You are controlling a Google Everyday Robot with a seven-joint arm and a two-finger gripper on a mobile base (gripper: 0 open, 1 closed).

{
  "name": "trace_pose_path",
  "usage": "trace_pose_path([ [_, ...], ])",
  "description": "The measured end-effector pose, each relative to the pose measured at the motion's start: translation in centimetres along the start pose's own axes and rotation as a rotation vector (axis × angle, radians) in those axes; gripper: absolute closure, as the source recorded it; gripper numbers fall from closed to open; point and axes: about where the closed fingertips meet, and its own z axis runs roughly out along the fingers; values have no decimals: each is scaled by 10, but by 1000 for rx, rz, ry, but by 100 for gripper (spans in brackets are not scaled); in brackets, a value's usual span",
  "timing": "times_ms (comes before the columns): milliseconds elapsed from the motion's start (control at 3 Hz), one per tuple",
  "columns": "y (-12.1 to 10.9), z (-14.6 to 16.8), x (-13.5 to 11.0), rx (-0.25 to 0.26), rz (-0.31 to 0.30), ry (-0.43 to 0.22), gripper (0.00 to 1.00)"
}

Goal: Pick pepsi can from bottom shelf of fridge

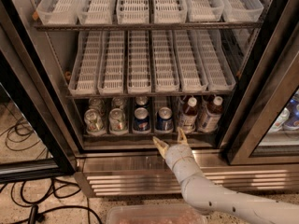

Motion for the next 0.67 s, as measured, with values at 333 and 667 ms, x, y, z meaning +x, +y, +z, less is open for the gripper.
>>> trace_pose_path([
  [333, -3, 9, -3, 24, -8, -31, 37],
  [667, -4, 18, -6, 39, -6, -55, 38],
])
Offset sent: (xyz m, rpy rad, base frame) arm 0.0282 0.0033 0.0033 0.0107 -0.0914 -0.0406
